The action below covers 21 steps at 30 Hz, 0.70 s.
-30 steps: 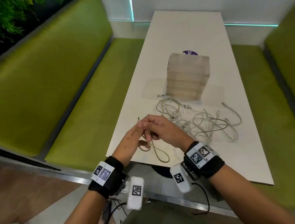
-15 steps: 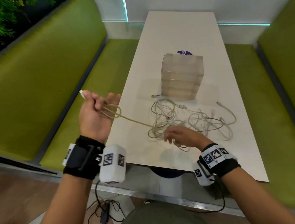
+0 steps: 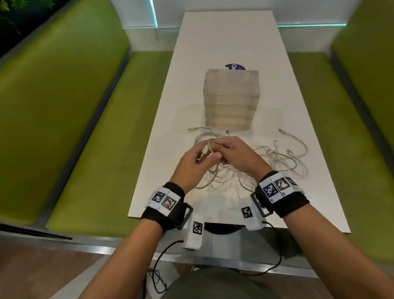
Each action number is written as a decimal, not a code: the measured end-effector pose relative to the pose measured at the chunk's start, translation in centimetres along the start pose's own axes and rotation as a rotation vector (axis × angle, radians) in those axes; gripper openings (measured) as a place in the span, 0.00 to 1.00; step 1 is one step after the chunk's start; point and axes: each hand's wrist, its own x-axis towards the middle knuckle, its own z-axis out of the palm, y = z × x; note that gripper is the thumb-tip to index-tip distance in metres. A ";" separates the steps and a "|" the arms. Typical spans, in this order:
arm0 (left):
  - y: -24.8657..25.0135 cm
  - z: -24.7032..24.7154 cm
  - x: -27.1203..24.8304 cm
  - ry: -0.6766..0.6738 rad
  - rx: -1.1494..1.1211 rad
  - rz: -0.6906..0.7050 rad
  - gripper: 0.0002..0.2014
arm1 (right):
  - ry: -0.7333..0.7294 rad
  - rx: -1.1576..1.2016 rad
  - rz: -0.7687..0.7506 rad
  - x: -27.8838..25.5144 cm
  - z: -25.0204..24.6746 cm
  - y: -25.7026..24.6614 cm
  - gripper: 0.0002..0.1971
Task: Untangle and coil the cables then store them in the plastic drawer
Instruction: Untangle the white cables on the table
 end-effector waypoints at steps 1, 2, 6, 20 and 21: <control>0.4 0.3 0.2 0.017 0.024 0.036 0.16 | 0.024 0.059 0.008 -0.1 -0.3 -0.1 0.13; 0.7 0.5 0.4 0.034 0.021 0.066 0.14 | 0.039 0.101 0.013 -0.3 -0.5 -0.2 0.12; 2.0 0.9 0.6 0.045 -0.069 0.064 0.12 | 0.032 0.061 0.053 -0.8 -1.0 0.5 0.08; 3.6 0.7 1.7 -0.016 -0.157 0.035 0.07 | 0.049 -0.337 0.050 0.7 -0.6 -0.2 0.12; 3.8 0.3 1.7 -0.032 -0.195 0.018 0.08 | 0.027 -0.367 0.059 0.9 -0.4 0.2 0.08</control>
